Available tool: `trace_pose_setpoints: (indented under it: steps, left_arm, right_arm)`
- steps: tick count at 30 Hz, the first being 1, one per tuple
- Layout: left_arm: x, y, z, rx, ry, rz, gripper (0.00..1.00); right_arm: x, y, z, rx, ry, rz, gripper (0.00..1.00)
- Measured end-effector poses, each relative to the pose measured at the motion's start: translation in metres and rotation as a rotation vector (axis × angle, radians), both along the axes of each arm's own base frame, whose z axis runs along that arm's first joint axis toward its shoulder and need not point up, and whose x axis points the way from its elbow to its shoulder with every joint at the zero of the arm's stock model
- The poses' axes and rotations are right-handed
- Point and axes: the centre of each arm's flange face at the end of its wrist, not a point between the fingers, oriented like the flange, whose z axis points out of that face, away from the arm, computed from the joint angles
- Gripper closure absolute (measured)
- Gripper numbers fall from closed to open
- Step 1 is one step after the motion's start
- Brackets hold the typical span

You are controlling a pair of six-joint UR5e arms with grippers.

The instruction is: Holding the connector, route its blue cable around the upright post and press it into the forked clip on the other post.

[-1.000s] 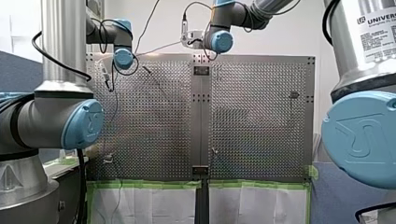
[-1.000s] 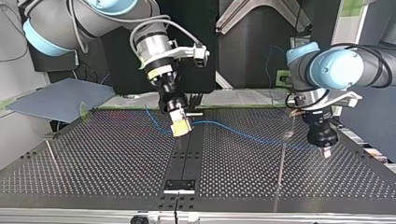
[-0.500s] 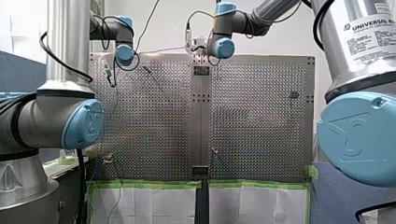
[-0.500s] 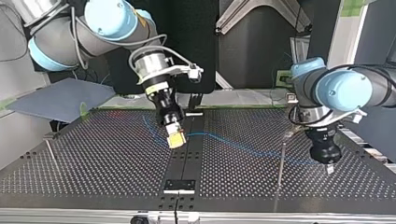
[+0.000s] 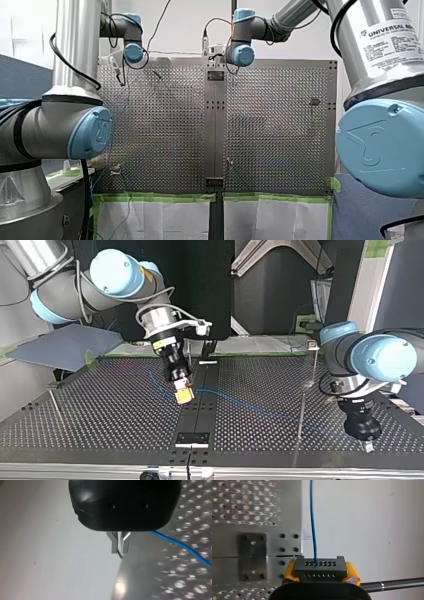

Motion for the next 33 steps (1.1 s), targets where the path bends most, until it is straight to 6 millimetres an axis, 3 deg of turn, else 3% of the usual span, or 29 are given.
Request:
trace_pose_setpoints:
  steps: [8,15,33]
  left_arm:
    - [0.007,0.002,0.041,0.004,-0.089,0.005,0.9]
    - [0.009,0.003,0.048,0.005,-0.133,0.015,0.9]
    - [0.003,-0.002,-0.016,0.021,-0.053,0.026,0.9]
  right_arm:
    - [0.0,-0.002,-0.012,0.012,0.013,-0.002,1.0]
    - [-0.001,-0.001,-0.02,0.023,0.023,-0.003,1.0]
    - [-0.002,0.0,-0.033,0.035,0.03,-0.007,1.0]
